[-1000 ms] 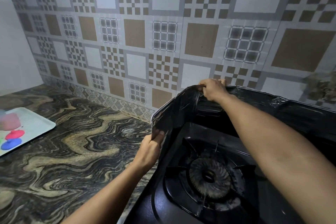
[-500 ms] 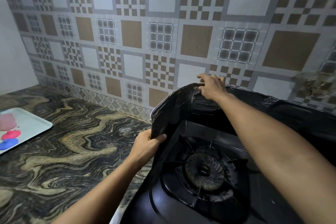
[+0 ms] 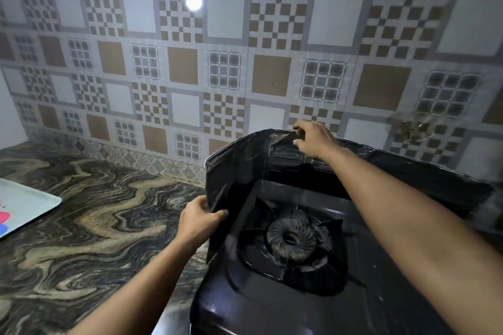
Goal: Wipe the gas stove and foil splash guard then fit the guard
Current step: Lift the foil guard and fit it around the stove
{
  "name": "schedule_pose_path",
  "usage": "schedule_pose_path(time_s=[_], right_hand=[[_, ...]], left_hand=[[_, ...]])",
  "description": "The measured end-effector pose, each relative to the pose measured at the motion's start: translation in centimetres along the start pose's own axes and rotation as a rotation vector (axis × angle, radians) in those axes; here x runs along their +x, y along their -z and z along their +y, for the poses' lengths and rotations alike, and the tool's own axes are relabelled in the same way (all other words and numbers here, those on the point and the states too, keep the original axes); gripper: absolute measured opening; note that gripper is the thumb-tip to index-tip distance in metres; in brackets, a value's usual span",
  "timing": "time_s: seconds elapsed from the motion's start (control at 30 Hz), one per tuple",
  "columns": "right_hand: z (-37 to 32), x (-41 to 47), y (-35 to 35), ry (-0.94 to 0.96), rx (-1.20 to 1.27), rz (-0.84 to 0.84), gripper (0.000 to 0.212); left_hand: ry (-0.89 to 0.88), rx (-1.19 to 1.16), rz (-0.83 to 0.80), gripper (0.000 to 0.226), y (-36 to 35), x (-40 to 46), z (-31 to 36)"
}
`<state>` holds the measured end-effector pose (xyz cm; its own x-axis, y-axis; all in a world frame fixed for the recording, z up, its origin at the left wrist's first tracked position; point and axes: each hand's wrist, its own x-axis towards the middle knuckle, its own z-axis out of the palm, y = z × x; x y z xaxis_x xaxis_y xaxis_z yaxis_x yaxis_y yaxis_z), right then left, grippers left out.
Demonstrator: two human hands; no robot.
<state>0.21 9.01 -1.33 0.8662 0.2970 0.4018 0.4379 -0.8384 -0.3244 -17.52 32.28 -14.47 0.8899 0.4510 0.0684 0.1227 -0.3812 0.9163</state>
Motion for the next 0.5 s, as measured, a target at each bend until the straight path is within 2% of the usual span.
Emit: schedule_pose_path(time_s=[0.07,0.2,0.4,0.5], right_hand=[[-0.4,-1.4,0.8,-0.019,0.008,-0.001,0.046],[-1.1,-4.0,1.9,-0.052,-0.025,-0.010,0.045],[-1.8,-8.3,2.6,-0.105,-0.041,-0.028,0.042],[-2.3,-10.3,2.9,-0.125,-0.075,-0.033,0.043]], left_hand=[[0.012,0.034,0.024,0.023,0.5,-0.5,-0.3],[0.036,0.052,0.051,0.038,1.4,-1.3,-0.8],[0.045,0.021,0.005,0.049,2.6,-2.4,-1.3],[0.052,0.032,-0.043,0.066,2.9,-2.8,-1.5]])
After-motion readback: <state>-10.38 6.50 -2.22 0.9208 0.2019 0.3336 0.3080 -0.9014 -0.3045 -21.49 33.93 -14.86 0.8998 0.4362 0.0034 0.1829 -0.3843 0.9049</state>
